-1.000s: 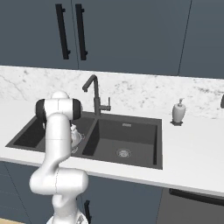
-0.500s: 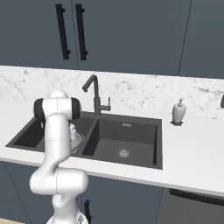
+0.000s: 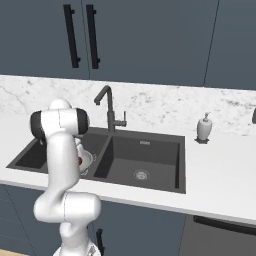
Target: Put the colander in the sink, put the apple in the colander, and turn on the sink faucet and pour water over the colander.
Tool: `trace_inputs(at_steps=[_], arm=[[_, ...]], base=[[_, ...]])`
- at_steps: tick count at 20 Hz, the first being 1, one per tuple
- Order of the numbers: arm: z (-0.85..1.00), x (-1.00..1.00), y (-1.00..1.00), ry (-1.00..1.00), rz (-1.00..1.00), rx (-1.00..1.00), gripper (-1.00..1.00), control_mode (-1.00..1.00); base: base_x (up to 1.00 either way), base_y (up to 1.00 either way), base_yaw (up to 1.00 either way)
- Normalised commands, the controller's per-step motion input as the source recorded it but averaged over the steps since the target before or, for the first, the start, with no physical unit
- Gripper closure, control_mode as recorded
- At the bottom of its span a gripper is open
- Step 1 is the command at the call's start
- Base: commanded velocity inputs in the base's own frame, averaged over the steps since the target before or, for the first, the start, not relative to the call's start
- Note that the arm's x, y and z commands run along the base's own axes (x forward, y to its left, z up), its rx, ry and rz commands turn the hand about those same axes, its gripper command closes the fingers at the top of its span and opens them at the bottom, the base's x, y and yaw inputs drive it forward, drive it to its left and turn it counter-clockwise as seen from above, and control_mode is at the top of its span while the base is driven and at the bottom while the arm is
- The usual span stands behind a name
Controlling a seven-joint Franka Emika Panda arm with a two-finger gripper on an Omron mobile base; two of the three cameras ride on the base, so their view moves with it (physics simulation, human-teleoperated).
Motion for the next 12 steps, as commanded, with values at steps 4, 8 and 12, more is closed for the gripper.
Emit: trace_inputs(at_steps=[4, 8, 12], arm=[[0.59, -0.58, -0.02, -0.14, 0.00, -0.03, -1.00, -1.00], [0.63, -0.69, 0.00, -0.16, 0.00, 0.00, -1.00, -1.00], [0.59, -0.71, -0.08, -0.18, 0.00, 0.00, -1.00, -1.00]], base=[[0.00, 0.00, 0.00], [0.00, 0.00, 0.00], [0.00, 0.00, 0.00]])
